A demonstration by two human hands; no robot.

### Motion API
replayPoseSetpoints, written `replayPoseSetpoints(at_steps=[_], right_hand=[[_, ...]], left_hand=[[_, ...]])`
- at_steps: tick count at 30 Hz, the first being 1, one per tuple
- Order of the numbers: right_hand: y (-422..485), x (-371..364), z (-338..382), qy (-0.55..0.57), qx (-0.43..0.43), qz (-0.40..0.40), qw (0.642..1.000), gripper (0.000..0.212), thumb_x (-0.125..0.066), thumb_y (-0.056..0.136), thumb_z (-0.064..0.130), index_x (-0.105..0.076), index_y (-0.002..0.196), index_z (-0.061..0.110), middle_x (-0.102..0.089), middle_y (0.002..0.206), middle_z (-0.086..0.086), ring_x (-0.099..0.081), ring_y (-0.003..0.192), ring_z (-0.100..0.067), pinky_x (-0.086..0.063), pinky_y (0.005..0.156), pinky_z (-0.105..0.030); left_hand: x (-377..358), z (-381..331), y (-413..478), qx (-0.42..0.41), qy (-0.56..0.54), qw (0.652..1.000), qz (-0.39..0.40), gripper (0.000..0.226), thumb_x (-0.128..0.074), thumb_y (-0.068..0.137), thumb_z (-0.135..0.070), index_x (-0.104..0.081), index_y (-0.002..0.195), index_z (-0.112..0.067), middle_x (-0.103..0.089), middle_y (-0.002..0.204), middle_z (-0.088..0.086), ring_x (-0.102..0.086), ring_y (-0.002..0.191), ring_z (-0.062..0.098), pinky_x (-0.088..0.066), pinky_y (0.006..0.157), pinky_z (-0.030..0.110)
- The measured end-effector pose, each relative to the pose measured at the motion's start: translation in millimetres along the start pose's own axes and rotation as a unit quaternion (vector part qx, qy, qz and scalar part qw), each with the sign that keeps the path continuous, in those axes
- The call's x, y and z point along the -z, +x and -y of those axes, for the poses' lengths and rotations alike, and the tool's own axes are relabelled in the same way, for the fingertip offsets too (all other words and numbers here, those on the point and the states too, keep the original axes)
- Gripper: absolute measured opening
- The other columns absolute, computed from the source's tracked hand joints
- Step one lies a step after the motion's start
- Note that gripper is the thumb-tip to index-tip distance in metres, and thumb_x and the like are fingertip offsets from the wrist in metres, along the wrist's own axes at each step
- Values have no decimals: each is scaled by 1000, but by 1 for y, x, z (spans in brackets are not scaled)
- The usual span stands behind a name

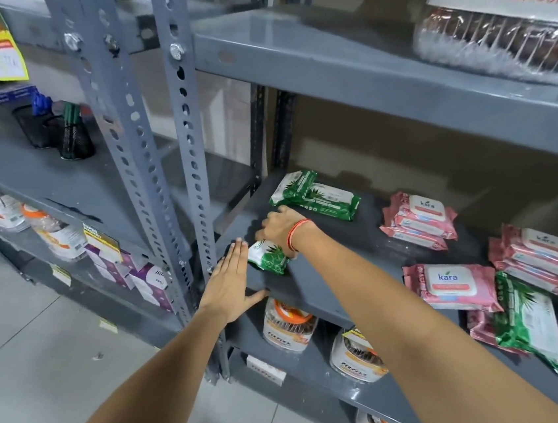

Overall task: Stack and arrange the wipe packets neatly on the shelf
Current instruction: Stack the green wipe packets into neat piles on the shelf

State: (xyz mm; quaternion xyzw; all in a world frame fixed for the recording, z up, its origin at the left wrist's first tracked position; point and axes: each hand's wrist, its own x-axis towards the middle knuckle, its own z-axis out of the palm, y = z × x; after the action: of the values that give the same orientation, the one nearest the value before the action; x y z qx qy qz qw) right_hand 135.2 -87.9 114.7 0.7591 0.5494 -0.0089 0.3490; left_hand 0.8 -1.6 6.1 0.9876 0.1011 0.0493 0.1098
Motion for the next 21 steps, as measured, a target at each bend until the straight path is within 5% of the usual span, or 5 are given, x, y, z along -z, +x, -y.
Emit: replayPoseSetpoints(at_steps=[3, 8, 13, 21], right_hand=[[-13, -1, -8, 21, -21, 9, 1000, 80, -75, 70, 21, -36, 139, 27, -48, 133, -6, -47, 122, -25, -36, 98, -40], [-44, -11, -25, 99, -62, 59, 991, 85, -78, 66, 24, -35, 139, 26, -46, 128, -6, -56, 109, -25, -44, 74, -35], [-57, -41, -25, 171, -78, 96, 977, 90, -80, 69, 29, -29, 143, 25, -42, 135, -9, -49, 120, -28, -48, 86, -39], [-68, -58, -28, 313, -89, 40, 945, 95, -80, 68, 40, -27, 146, 25, -40, 144, -9, -40, 130, -29, -40, 102, -43]], left_hand=[[3, -5, 0, -10, 19, 1000, 0, 108, -42, 81, -70, 19, 142, -4, 13, 156, 12, 3, 145, 22, -6, 117, 33], [5, -23, 4, -32, 26, 999, 34, 110, -44, 81, -70, 16, 143, -2, 11, 156, 14, 4, 144, 23, -6, 117, 36], [-3, -35, 9, -42, 74, 991, 102, 111, -34, 78, -77, 15, 143, -3, 16, 155, 14, 14, 143, 25, 3, 115, 42], [-12, -34, 4, -48, 71, 994, 69, 107, -24, 78, -79, 11, 145, -4, 12, 156, 13, 13, 143, 24, 7, 115, 42]])
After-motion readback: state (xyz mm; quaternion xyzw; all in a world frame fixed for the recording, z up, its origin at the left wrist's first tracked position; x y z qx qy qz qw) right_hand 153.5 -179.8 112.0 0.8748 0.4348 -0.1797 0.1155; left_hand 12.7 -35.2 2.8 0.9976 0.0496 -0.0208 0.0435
